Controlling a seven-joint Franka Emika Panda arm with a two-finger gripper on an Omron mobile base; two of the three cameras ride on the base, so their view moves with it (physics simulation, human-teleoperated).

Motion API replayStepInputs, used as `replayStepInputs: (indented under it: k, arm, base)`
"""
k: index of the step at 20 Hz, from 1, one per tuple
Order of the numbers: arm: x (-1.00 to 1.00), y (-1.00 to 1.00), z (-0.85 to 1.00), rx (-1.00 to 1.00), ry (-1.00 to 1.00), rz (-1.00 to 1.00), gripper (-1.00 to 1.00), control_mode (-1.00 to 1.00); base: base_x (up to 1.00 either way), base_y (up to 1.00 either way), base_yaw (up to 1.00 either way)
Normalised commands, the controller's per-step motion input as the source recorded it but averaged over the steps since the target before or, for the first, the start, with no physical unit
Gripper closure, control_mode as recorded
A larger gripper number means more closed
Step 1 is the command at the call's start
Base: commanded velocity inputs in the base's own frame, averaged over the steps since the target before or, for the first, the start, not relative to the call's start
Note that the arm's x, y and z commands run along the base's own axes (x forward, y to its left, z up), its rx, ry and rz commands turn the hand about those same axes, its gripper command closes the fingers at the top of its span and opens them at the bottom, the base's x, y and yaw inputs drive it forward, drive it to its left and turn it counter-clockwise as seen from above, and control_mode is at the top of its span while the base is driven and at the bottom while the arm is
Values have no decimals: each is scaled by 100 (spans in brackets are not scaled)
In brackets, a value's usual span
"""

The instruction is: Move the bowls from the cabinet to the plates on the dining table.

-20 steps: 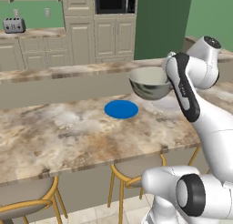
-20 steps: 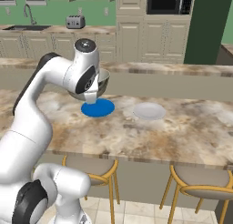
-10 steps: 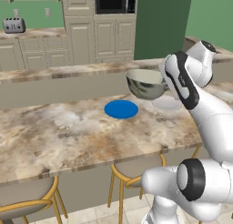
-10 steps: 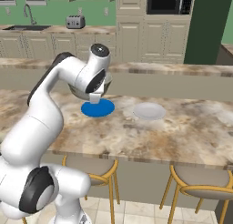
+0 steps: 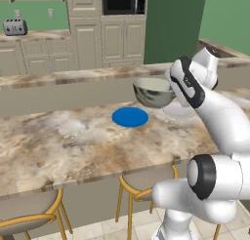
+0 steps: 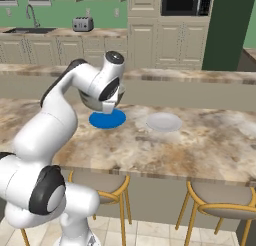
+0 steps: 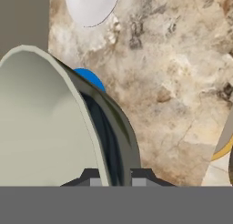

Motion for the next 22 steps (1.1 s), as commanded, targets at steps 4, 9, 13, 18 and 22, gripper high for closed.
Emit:
replayStepInputs:
  k: [4,9,13,18,22]
  arm:
    - [34,5,-38,-1,-1,2,100,-100]
    - [32,4,-35,-2,-1,3,100,-100]
    - [34,9,-28,-8,-1,4,100,-100]
    - [33,18,-18,-10,-1,5,100,-100]
    - [42,17,-22,-6,-2,4,100,-100]
  base:
    - [0,0,0]
    - [0,0,0]
    - [0,0,0]
    - [0,0,0]
    - [0,0,0]
